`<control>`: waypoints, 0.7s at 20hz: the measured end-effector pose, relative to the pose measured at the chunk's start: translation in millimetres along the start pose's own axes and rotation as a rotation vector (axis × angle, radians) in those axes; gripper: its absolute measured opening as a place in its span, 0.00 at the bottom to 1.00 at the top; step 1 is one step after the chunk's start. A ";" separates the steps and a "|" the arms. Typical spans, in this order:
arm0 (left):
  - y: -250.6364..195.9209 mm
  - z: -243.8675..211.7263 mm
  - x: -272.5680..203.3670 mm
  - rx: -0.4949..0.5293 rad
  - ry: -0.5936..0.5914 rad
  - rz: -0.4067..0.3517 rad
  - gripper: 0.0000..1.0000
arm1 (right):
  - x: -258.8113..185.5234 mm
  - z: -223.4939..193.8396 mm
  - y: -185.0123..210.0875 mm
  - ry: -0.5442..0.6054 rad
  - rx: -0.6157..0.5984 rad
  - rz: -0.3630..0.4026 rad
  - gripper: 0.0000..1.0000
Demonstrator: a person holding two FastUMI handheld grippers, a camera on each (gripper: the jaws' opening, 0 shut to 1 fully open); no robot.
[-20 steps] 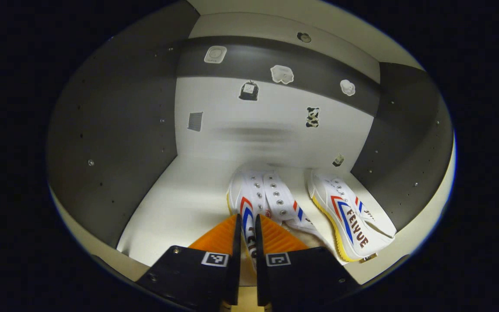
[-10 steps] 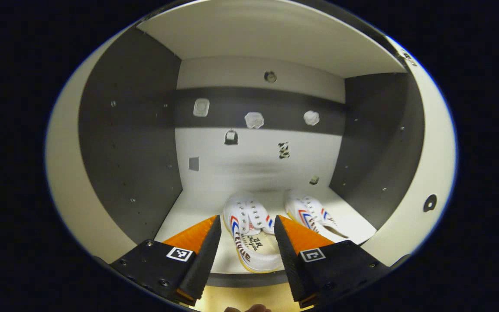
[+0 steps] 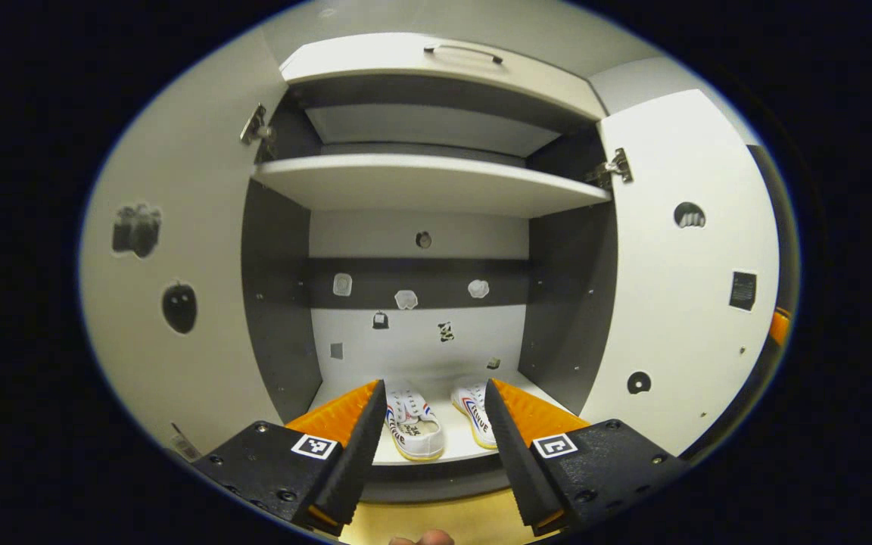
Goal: Grab one shoe with the right hand and put it into the shoe cabinet, grab the other shoe with the left hand and put it into the shoe cabinet; then close the right door with the right hand and the left door with the left hand.
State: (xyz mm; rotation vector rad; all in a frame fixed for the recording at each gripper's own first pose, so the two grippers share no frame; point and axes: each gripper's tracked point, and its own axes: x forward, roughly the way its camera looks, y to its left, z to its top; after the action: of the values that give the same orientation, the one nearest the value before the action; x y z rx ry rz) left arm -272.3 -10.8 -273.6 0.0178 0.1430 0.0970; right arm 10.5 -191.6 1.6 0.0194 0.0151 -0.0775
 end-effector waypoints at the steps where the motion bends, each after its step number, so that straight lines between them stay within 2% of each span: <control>1: -0.8 8.5 -11.1 0.015 -0.018 0.004 0.79 | 1.8 -6.7 0.8 0.013 -0.001 0.011 0.40; 3: -4.8 22.0 -32.2 0.027 -0.051 0.004 0.79 | 4.8 -20.7 2.6 0.042 0.001 0.030 0.40; 4: -6.3 26.1 -41.3 0.026 -0.064 0.002 0.80 | 6.8 -25.9 3.3 0.054 0.009 0.037 0.35; 5: -6.8 29.0 -49.8 0.025 -0.070 0.002 0.79 | 6.6 -29.0 5.1 0.062 0.020 0.050 0.35; 6: -6.2 30.4 -58.0 0.026 -0.072 0.006 0.79 | 7.8 -32.8 8.7 0.070 0.028 0.064 0.40; 7: -4.9 32.0 -64.9 0.029 -0.075 0.011 0.78 | 8.7 -36.3 10.4 0.077 0.027 0.071 0.35; 8: -3.3 32.4 -70.2 0.032 -0.076 0.018 0.79 | 10.1 -39.3 10.2 0.079 0.024 0.073 0.40; 11: 3.0 32.4 -82.4 0.025 -0.076 0.038 0.79 | 10.6 -44.8 13.2 0.091 0.019 0.088 0.41; 12: 6.2 33.6 -87.4 0.023 -0.079 0.046 0.79 | 11.1 -46.3 15.4 0.094 0.023 0.095 0.35; 13: 10.2 35.0 -91.2 0.022 -0.083 0.057 0.79 | 12.4 -47.5 16.2 0.099 0.025 0.095 0.41; 14: 14.7 36.6 -97.2 0.024 -0.088 0.069 0.79 | 12.7 -48.9 14.7 0.102 0.024 0.094 0.41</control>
State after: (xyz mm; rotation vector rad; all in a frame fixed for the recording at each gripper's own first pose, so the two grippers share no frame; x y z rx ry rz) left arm -364.2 -6.0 -223.2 0.0507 0.0559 0.1635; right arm 23.7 -177.0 -47.3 0.0479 0.1153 0.0177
